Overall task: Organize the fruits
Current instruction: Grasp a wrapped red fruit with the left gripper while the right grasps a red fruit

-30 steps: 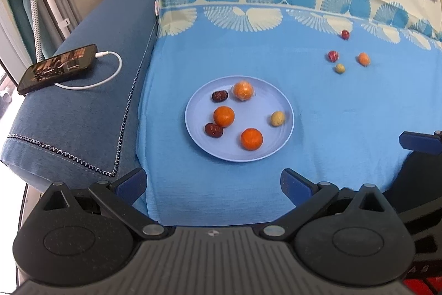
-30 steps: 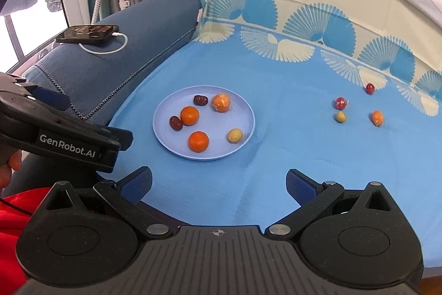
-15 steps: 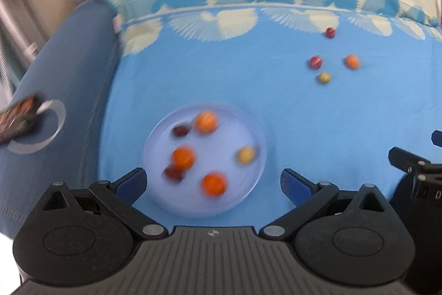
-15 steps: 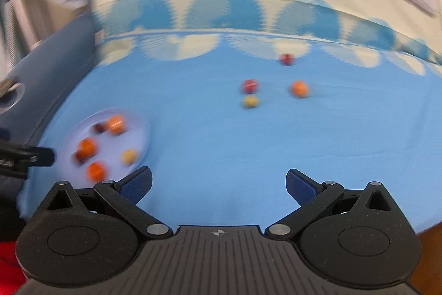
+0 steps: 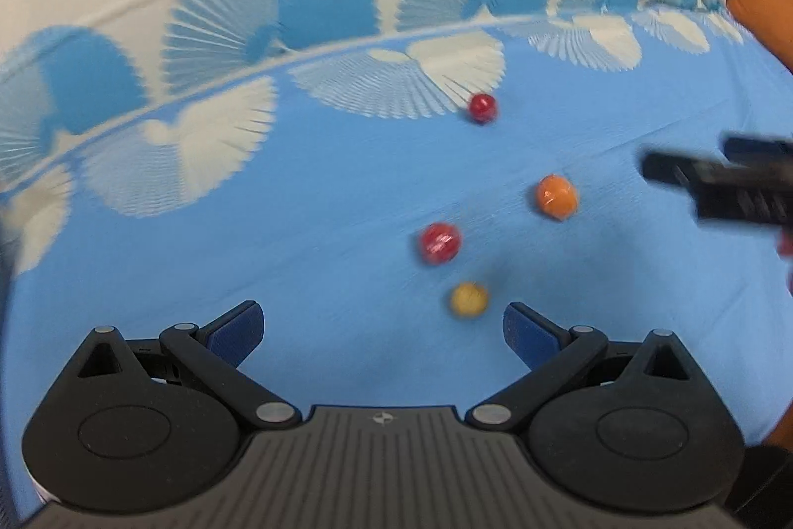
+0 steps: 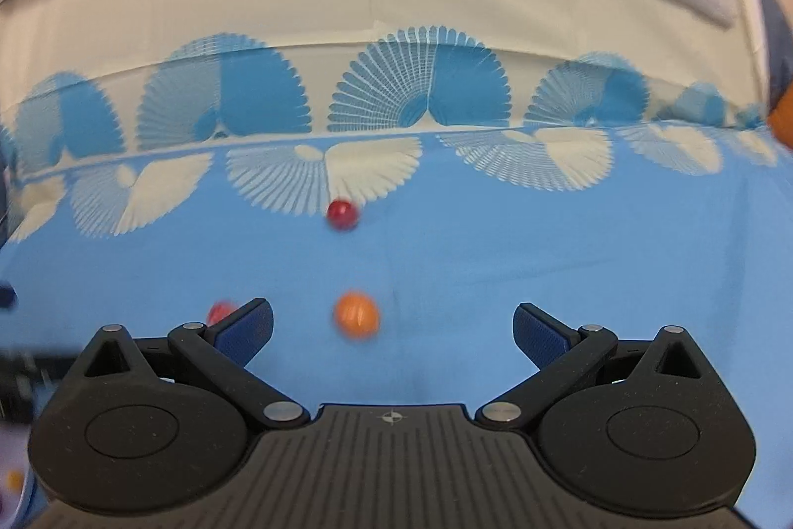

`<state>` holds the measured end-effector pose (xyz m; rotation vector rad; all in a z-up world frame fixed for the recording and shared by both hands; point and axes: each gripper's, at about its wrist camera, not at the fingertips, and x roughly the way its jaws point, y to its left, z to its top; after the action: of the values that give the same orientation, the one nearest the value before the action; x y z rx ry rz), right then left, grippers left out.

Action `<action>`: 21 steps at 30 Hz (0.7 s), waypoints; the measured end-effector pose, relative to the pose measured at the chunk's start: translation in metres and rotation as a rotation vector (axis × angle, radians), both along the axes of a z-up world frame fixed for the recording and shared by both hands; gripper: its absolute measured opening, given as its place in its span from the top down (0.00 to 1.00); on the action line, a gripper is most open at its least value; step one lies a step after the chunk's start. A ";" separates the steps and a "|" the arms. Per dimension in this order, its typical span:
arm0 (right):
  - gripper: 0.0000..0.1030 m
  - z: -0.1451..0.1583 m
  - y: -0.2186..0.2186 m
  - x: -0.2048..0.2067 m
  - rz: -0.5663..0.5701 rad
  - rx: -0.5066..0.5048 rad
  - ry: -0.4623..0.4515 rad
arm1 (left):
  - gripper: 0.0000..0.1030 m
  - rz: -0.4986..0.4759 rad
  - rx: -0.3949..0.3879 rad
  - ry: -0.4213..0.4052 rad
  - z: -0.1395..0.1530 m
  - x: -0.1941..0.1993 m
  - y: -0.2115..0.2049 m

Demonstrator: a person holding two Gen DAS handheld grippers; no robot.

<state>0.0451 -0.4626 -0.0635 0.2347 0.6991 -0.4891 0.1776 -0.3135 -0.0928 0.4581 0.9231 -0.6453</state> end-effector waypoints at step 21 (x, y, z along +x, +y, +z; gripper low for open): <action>0.72 -0.108 -0.053 0.191 0.121 -0.035 0.058 | 0.68 -0.058 0.005 0.142 -0.079 0.074 -0.058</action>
<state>0.2364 -0.5155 -0.1717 0.1444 0.7560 -0.3938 0.2513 -0.3717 -0.1715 0.4487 1.0493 -0.7354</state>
